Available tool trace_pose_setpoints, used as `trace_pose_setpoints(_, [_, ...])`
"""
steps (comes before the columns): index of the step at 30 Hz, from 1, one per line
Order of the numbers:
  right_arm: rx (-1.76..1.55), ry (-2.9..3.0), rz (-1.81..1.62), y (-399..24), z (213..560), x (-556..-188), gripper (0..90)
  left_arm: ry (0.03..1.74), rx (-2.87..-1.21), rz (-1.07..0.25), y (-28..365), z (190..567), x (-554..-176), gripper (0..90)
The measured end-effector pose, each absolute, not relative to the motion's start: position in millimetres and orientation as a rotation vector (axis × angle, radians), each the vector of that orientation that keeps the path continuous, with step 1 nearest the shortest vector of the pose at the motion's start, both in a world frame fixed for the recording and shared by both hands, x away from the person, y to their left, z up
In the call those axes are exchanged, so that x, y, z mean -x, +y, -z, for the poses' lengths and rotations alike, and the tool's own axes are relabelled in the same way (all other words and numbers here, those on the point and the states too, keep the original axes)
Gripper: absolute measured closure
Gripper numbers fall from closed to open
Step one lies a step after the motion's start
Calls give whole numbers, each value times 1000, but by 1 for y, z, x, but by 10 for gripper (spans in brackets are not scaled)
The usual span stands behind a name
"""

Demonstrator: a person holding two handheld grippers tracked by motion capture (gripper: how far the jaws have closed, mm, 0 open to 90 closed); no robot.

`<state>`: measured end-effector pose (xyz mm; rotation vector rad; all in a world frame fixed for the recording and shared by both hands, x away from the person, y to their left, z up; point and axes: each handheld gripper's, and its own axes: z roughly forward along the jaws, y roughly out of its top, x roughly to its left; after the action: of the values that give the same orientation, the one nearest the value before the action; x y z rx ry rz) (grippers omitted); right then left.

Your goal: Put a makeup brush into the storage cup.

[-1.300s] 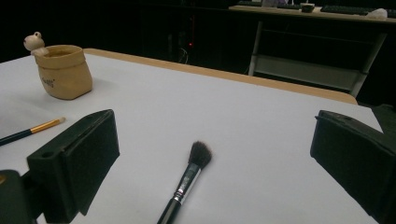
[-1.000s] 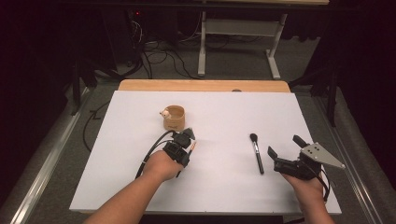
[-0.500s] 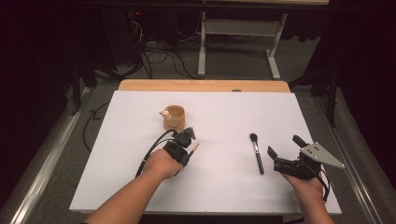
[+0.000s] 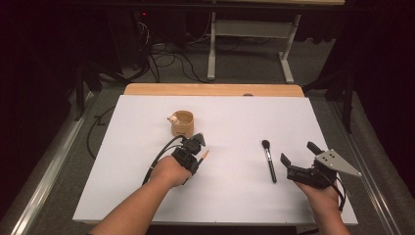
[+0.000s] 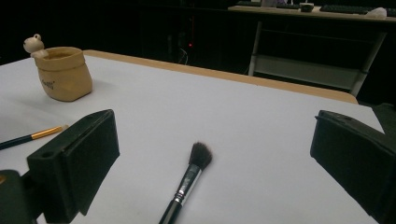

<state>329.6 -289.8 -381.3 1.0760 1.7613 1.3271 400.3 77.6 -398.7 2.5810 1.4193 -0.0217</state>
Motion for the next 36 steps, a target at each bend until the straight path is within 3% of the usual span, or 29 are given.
trace_pose_setpoints(23, [-1076, 1758, -1326, -293, 382, -331, 28, 1369, -2555, 20, 80, 394, -398, 842])
trace_pose_setpoints(36, [-1082, 1756, -1326, -293, 381, -329, 28, 1345, -2462, 16, 99, 386, -394, 842])
